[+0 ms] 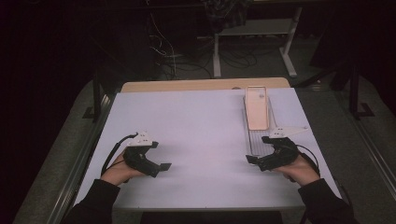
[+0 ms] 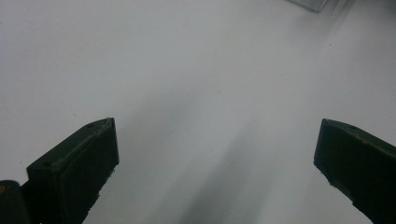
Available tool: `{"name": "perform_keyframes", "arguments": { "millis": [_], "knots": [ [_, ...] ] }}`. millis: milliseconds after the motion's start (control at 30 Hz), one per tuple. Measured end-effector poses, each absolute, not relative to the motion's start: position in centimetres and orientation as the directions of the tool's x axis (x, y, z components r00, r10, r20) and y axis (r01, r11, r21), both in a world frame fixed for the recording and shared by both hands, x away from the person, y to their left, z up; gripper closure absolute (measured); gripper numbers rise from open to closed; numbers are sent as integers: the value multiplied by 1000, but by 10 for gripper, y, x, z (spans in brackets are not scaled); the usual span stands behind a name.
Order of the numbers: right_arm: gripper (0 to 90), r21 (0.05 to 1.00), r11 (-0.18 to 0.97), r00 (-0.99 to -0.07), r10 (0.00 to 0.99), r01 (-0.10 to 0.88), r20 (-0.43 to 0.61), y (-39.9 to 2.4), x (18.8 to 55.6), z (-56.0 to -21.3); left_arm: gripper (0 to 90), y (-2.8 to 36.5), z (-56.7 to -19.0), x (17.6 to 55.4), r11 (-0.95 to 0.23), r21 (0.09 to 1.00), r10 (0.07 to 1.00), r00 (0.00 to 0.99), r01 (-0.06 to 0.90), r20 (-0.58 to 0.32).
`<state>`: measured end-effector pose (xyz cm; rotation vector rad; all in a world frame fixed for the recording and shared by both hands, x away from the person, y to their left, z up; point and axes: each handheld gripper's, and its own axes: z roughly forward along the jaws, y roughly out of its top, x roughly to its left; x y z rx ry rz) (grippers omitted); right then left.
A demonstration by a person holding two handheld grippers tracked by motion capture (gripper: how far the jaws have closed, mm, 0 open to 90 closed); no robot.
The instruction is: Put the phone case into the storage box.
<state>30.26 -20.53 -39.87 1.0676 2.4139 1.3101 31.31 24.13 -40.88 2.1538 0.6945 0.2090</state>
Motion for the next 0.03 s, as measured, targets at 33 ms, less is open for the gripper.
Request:
{"name": "perform_keyframes", "arguments": {
  "millis": [33],
  "knots": [
    [0, 795, 347, -721, 674, 499, 158, -205, 303, -399, 0, 241, -409, 313, -492, 770, 547, 833, 407, -90]
  ]
}}
